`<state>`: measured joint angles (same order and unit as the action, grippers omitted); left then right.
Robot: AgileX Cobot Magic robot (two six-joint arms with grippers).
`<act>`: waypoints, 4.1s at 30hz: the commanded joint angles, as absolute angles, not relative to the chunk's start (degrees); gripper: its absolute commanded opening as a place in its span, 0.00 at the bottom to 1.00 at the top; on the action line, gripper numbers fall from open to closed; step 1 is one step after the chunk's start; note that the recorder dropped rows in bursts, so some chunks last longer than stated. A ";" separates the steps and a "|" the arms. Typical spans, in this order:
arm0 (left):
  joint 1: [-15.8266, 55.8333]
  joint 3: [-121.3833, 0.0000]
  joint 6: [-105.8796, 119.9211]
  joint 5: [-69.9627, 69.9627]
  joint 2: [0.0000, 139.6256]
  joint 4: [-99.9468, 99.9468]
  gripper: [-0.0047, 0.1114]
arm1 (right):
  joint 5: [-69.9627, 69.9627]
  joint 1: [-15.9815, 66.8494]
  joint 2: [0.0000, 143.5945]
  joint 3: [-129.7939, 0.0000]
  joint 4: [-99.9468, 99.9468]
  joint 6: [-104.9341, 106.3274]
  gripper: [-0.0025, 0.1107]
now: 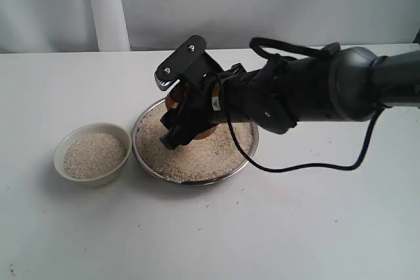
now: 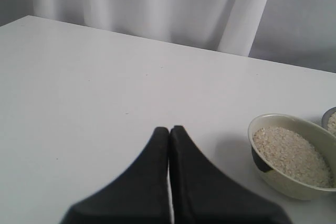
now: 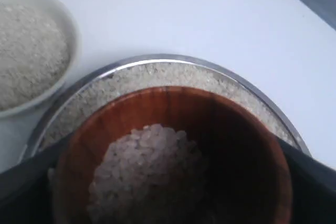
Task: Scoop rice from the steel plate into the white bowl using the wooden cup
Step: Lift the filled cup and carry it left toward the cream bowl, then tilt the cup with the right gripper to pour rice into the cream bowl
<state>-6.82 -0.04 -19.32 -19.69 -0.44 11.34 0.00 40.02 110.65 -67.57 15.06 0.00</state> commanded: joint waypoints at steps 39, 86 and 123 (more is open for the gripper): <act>-6.76 0.00 -19.45 -19.31 0.00 11.06 0.04 | -36.31 59.39 132.50 -110.78 59.31 12.96 0.02; -6.76 0.00 -19.45 -19.31 0.00 11.06 0.04 | -47.64 63.61 138.37 -106.44 93.52 7.39 0.02; -6.76 0.00 -19.45 -19.31 0.00 11.06 0.04 | -50.54 64.00 138.37 -106.44 99.95 17.83 0.02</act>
<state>-6.82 -0.04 -19.32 -19.69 -0.44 11.34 -49.87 63.89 138.86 -106.83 98.53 12.73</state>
